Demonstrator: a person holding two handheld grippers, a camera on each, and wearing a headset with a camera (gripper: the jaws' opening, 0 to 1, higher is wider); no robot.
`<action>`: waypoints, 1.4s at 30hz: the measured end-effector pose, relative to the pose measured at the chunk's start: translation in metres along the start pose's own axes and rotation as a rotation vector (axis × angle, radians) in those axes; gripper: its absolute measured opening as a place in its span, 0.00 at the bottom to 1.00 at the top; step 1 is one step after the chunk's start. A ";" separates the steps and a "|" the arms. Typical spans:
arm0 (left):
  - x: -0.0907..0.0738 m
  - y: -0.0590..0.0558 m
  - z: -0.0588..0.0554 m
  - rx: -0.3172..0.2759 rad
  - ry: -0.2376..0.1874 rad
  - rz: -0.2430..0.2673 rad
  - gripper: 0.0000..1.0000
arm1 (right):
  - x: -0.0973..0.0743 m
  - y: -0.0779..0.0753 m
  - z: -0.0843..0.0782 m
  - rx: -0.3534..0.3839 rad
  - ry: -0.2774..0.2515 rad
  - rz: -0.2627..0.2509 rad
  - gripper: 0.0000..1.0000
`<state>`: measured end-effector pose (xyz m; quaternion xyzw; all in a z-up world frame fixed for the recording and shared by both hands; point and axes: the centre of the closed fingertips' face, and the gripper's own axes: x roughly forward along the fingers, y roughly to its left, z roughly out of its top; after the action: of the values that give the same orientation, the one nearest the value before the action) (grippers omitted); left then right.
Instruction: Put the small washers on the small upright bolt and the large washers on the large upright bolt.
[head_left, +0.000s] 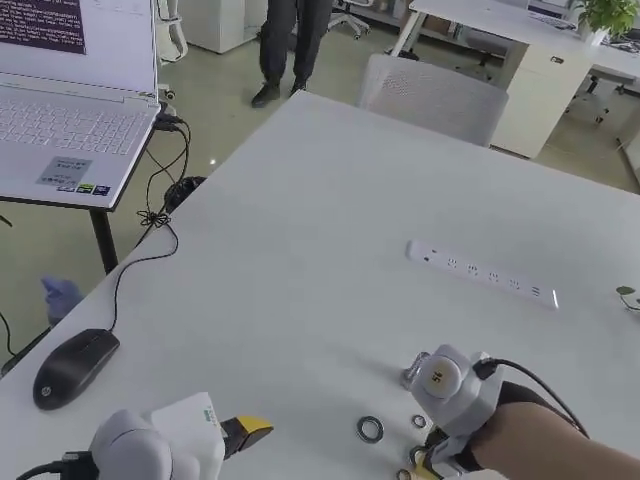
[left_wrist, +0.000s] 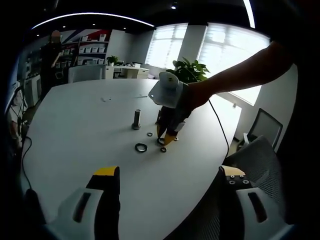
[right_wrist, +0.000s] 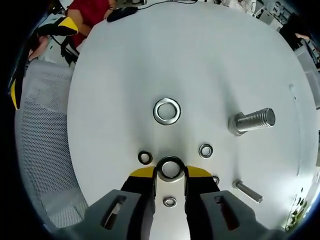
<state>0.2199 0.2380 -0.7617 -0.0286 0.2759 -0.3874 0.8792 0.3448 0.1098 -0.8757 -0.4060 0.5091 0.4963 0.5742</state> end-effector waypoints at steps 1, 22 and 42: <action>0.000 0.000 0.000 0.000 0.001 -0.001 0.80 | -0.001 0.000 0.000 0.003 -0.003 0.002 0.21; 0.000 0.000 0.007 0.016 -0.011 -0.013 0.80 | -0.037 0.002 0.005 0.018 0.000 0.013 0.21; -0.003 -0.003 0.016 0.052 -0.012 -0.028 0.80 | -0.085 -0.004 0.018 0.014 0.012 -0.003 0.21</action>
<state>0.2247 0.2355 -0.7457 -0.0120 0.2599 -0.4065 0.8758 0.3533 0.1137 -0.7895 -0.4058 0.5156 0.4894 0.5745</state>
